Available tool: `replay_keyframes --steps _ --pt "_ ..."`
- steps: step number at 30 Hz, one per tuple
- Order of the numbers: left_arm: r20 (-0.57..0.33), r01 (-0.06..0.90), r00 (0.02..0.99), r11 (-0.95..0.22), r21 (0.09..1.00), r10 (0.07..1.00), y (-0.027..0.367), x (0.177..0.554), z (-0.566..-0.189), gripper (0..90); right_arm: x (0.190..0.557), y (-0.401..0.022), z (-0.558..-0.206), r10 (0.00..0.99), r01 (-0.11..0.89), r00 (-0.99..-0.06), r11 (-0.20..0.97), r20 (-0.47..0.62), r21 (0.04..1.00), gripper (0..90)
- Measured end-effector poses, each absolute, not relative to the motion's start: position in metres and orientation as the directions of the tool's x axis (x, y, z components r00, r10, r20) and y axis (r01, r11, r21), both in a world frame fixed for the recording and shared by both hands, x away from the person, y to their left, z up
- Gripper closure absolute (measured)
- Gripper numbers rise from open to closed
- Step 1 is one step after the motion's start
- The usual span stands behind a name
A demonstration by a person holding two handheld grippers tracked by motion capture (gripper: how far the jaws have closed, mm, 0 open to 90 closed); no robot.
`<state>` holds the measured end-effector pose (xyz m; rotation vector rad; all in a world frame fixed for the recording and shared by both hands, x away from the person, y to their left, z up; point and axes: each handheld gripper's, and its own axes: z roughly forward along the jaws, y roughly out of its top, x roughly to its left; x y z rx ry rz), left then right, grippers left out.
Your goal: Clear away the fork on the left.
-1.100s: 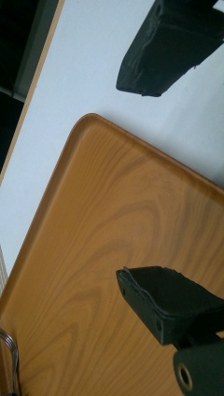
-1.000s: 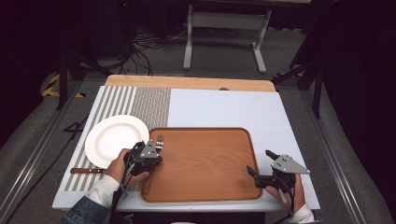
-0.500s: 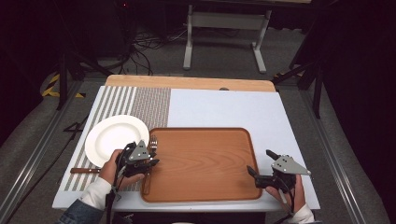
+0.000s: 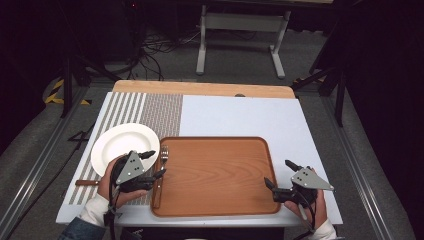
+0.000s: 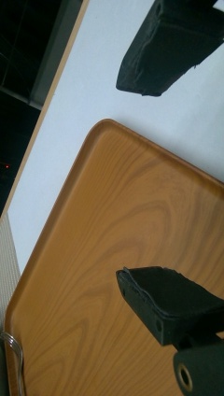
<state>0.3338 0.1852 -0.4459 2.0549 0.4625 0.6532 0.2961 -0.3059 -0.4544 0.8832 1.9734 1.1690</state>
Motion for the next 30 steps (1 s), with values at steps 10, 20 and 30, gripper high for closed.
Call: replay_keyframes --steps 10,20,30 --pt "0.28 0.044 0.783 -0.5 0.865 0.555 0.199 0.327 -0.449 18.2 0.29 -0.305 -0.45 0.809 0.148 -0.525 0.392 -0.264 0.908 9.2" --pt "0.261 0.059 0.754 -0.458 0.887 0.603 0.221 0.318 -0.453 10.8 0.283 -0.307 -0.45 0.818 0.111 -0.496 0.391 -0.29 0.914 7.6" --pt "0.233 0.085 0.73 -0.424 0.902 0.643 0.241 0.31 -0.457 9.3 0.28 -0.308 -0.45 0.823 0.106 -0.487 0.389 -0.293 0.915 6.4"
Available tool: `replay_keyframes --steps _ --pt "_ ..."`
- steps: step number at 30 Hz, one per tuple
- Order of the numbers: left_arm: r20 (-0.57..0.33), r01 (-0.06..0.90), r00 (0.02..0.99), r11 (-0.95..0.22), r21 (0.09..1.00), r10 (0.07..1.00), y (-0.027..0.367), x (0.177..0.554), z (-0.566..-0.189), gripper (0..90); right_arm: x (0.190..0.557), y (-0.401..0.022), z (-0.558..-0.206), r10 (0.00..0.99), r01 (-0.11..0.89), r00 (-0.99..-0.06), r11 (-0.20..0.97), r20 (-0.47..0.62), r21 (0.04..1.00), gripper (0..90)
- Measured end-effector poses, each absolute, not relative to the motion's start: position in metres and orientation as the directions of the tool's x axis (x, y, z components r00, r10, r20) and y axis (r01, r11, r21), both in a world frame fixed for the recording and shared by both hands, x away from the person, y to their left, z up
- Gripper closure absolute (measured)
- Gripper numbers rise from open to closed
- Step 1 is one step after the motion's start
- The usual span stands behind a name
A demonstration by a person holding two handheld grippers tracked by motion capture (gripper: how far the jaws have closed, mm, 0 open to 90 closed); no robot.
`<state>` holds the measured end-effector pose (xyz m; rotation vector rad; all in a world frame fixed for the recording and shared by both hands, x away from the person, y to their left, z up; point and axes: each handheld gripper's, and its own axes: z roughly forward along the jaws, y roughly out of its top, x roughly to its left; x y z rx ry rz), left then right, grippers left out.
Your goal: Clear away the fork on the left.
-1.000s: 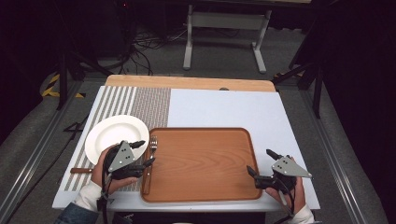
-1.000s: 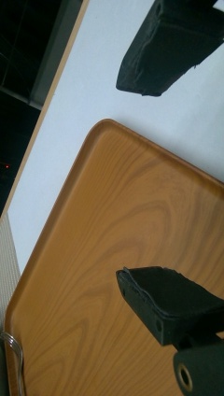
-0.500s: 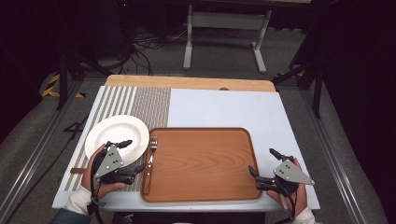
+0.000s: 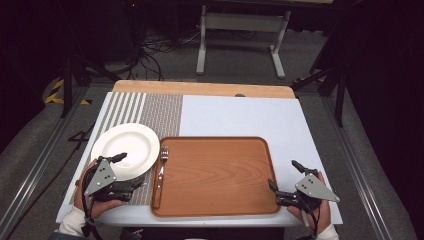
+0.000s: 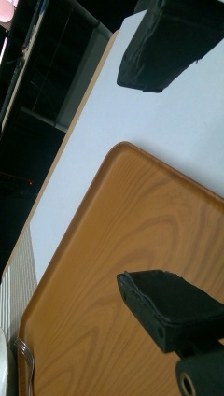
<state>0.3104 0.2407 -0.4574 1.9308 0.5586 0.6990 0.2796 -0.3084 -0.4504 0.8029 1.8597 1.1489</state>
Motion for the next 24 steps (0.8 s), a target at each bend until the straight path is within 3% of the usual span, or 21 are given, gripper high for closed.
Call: replay_keyframes --steps 24 --pt "0.219 0.089 0.716 -0.397 0.913 0.663 0.2471 0.3092 -0.4624 9.3 0.2797 -0.3118 -0.4534 0.826 0.108 -0.483 0.384 -0.289 0.917 5.8"
